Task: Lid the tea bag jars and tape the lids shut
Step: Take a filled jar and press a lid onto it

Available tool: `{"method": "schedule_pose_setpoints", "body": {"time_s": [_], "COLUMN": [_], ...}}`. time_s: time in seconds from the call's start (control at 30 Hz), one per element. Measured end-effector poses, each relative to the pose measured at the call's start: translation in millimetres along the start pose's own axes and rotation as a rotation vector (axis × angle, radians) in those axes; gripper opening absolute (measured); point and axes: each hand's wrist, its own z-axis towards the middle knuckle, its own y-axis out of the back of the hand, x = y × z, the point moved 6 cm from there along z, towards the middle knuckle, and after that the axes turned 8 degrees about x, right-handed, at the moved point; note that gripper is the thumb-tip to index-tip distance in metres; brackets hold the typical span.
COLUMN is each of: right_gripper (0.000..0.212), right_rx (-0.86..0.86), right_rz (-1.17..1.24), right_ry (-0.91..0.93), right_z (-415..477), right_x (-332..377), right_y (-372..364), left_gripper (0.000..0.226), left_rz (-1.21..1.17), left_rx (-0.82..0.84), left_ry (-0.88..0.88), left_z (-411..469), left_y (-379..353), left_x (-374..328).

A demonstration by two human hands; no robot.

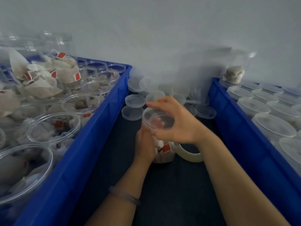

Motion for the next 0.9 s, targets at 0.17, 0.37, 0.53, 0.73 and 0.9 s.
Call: {"method": "schedule_pose_setpoints", "body": {"time_s": [0.17, 0.37, 0.53, 0.73, 0.9], "right_gripper": [0.061, 0.063, 0.058, 0.067, 0.07], "right_rx": [-0.114, -0.197, -0.069, -0.018, -0.274], "right_rz": [0.049, -0.066, -0.121, -0.254, -0.343], "right_ry": [0.056, 0.1, 0.03, -0.005, -0.299], "right_z": [-12.3, -12.1, -8.2, -6.6, -17.0], "right_x": [-0.8, 4.3, -13.2, -14.3, -7.4], "right_y": [0.4, 18.8, 1.1, -4.8, -17.1], "left_gripper": [0.041, 0.045, 0.054, 0.054, 0.038], "left_rz": [-0.059, -0.078, -0.116, -0.149, -0.061], "left_rx": [-0.018, -0.046, -0.037, -0.052, -0.11], "left_ry": [0.002, 0.032, 0.039, 0.038, -0.014], "left_z": [1.1, -0.2, -2.3, -2.7, -9.4], "left_y": [2.4, 3.7, 3.9, 4.0, -1.0], "left_x": [3.3, -1.0, 0.2, -3.1, -8.6]}}
